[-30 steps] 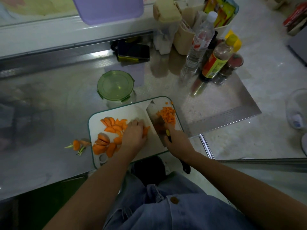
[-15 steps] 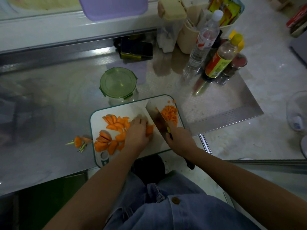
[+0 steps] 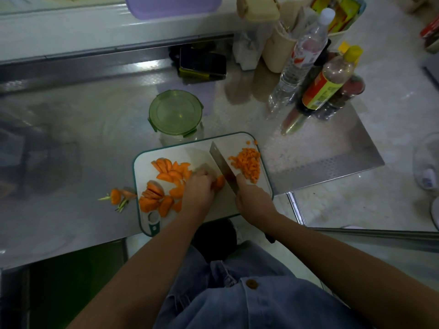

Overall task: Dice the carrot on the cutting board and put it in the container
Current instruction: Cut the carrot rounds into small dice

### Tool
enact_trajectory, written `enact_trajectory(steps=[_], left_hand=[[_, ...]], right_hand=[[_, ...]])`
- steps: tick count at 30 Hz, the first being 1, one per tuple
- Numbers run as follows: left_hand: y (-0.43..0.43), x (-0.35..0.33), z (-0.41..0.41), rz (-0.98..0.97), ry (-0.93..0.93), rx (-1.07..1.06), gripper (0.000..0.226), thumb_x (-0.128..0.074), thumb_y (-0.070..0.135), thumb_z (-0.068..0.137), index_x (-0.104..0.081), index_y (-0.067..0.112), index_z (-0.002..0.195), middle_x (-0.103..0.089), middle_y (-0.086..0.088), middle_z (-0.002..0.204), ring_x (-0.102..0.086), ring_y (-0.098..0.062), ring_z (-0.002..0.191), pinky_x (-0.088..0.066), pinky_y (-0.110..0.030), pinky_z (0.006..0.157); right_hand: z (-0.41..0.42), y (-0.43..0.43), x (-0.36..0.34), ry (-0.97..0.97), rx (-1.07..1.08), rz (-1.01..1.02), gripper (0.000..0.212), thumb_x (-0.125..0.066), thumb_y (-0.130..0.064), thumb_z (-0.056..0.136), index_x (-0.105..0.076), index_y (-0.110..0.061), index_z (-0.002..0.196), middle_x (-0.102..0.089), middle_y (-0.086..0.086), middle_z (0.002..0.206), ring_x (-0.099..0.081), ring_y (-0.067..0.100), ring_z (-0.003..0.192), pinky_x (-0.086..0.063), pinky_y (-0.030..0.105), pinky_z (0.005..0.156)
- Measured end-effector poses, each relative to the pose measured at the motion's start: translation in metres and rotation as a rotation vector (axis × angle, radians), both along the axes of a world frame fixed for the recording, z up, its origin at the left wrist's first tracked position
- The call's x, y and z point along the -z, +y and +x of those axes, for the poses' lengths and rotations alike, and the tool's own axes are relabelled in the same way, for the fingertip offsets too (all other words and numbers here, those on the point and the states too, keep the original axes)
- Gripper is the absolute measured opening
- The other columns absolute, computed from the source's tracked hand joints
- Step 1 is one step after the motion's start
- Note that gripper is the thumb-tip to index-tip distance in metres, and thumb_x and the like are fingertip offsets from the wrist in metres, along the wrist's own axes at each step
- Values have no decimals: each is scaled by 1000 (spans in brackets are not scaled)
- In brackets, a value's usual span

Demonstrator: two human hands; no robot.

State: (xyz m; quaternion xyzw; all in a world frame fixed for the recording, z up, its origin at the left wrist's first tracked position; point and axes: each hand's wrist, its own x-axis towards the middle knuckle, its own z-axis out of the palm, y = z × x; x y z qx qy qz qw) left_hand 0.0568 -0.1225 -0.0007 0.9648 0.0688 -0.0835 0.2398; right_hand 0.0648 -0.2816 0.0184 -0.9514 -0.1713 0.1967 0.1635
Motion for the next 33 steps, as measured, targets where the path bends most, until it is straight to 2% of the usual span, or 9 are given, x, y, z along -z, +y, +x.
enact_trajectory(steps=[3, 5, 8, 13, 17, 22, 27, 33], left_hand=[[0, 3, -1, -7, -31, -11, 18, -63, 13, 83, -74, 11, 96, -61, -12, 100, -57, -31, 91, -40, -33, 73], [1, 6, -1, -35, -37, -20, 13, -65, 13, 82, -74, 9, 91, -61, -11, 99, -58, -29, 91, -39, -31, 73], [1, 10, 0, -23, -18, -17, 7, -66, 9, 79, -71, 6, 82, -62, -13, 99, -57, -30, 91, -44, -36, 75], [0, 12, 1, -32, -7, -25, 10, -67, 12, 79, -73, 7, 85, -62, -13, 100, -57, -30, 91, -46, -38, 77], [-1, 10, 1, -18, -7, -24, 16, -64, 10, 80, -74, 10, 92, -62, -11, 104, -56, -29, 95, -45, -36, 79], [-2, 6, 0, -23, -21, -24, 22, -64, 7, 77, -75, 10, 96, -62, -14, 103, -57, -32, 95, -41, -33, 77], [-2, 2, -1, -23, 4, -49, 20, -64, 9, 79, -74, 10, 97, -58, -15, 107, -56, -32, 96, -41, -35, 80], [-3, -1, -3, -52, 14, -120, 19, -59, 4, 81, -73, 8, 93, -61, -13, 103, -57, -30, 96, -40, -33, 77]], right_hand=[[8, 0, -5, -24, 8, 47, 39, -42, -17, 93, -34, -13, 131, -61, 12, 83, -60, 33, 70, -49, 40, 60], [10, -1, -11, -40, -10, 81, 36, -43, -17, 93, -35, -13, 128, -59, 11, 80, -58, 31, 66, -48, 41, 58], [10, -1, -18, -20, -44, 78, 29, -43, -18, 92, -37, -15, 120, -58, 12, 81, -56, 32, 67, -46, 39, 59], [6, 3, -23, 45, -77, 20, 30, -43, -16, 91, -36, -13, 121, -58, 14, 93, -58, 34, 78, -50, 43, 67], [3, 7, -21, 65, -80, -32, 34, -43, -16, 94, -34, -11, 127, -55, 10, 96, -59, 32, 82, -45, 38, 65], [-2, 11, -9, 52, -37, -37, 36, -43, -16, 94, -35, -10, 128, -60, 12, 90, -60, 33, 76, -47, 39, 62], [1, 8, -5, -2, -18, 8, 34, -42, -17, 94, -36, -10, 127, -61, 13, 85, -60, 33, 73, -37, 33, 57], [1, 3, -19, -32, -48, 57, 33, -43, -16, 93, -37, -10, 125, -53, 8, 77, -51, 27, 63, -34, 31, 56]])
